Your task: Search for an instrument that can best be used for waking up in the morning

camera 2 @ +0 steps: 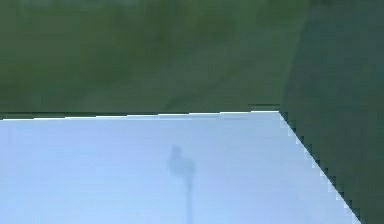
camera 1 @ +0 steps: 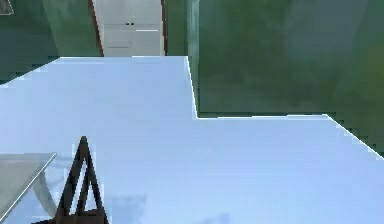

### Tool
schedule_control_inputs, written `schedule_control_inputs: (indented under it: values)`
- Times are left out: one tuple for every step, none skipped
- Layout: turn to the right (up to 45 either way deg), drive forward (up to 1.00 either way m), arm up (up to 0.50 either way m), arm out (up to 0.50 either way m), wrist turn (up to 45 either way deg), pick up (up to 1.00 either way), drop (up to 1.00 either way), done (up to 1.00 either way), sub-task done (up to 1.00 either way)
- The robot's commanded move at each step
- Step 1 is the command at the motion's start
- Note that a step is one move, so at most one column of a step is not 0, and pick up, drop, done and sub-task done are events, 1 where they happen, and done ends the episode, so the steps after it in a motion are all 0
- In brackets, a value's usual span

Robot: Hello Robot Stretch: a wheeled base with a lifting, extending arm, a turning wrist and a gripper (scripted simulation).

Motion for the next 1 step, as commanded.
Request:
schedule_control_inputs:
  values:
    - [3.0,0.00,0.00,0.00,0.0,0.00,0.00,0.00,0.00]
